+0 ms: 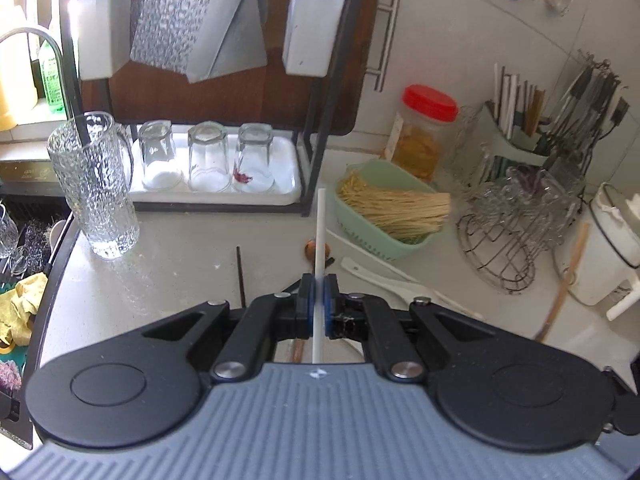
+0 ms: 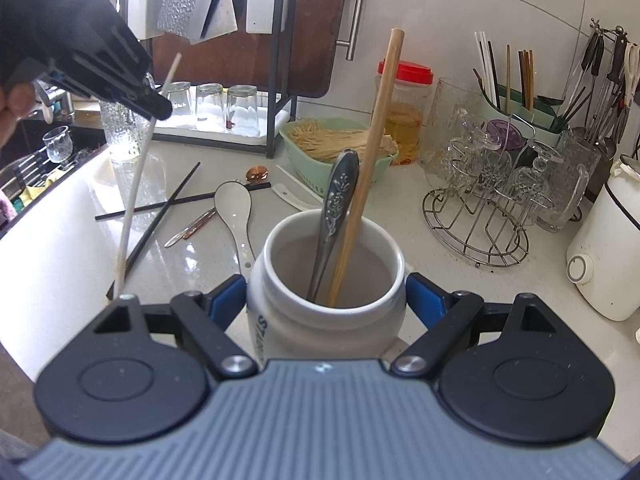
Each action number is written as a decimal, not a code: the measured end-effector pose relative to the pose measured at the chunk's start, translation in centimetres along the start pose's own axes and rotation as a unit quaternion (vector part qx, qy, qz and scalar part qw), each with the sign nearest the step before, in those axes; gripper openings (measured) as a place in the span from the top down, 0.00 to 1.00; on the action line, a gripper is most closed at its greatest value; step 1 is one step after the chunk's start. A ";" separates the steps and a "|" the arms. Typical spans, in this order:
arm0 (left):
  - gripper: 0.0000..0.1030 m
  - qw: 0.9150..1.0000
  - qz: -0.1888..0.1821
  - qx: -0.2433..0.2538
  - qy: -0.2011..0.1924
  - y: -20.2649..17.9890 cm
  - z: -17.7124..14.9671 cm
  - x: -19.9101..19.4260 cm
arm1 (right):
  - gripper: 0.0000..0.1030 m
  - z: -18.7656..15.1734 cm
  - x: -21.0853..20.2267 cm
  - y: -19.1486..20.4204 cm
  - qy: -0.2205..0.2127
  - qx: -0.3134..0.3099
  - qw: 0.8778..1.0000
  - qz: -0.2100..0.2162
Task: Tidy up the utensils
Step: 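Lift the white chopstick and carry it toward the mug with the left tool, then lower the white chopstick into the mug and open the left tool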
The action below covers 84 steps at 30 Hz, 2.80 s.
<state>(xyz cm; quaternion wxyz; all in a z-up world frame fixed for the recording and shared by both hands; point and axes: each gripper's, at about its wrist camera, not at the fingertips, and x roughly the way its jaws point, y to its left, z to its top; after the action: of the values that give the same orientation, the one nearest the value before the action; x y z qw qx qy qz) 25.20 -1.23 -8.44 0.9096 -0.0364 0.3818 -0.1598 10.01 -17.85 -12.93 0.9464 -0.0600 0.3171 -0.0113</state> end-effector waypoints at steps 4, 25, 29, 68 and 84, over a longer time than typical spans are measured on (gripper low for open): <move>0.95 1.000 -0.015 0.007 -0.010 -0.8 0.6 -1.5 | 0.14 -0.1 0.0 0.0 -0.003 0.000 1.000 0.001; 0.95 0.993 -0.084 0.035 -0.072 -6.0 4.6 -8.1 | 0.14 0.3 0.7 0.0 -0.009 -0.008 1.000 0.012; 0.95 0.990 -0.097 0.044 -0.091 -7.1 5.8 -10.0 | 0.14 0.2 0.7 0.0 -0.011 -0.006 1.000 0.012; 0.95 0.987 -0.118 0.105 0.004 -12.4 1.3 -3.6 | 0.14 -0.1 0.5 -0.2 -0.022 -0.002 1.000 0.017; 0.94 0.991 -0.100 0.085 0.026 -12.1 0.7 -2.0 | 0.14 -0.3 0.5 -0.1 -0.025 -0.002 0.999 0.020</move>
<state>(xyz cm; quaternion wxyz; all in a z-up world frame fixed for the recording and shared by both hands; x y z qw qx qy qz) 21.18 -12.05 -4.29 0.8785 0.0076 0.3848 -0.2832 10.22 -18.02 -13.42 0.9541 -0.0557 0.2941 0.0094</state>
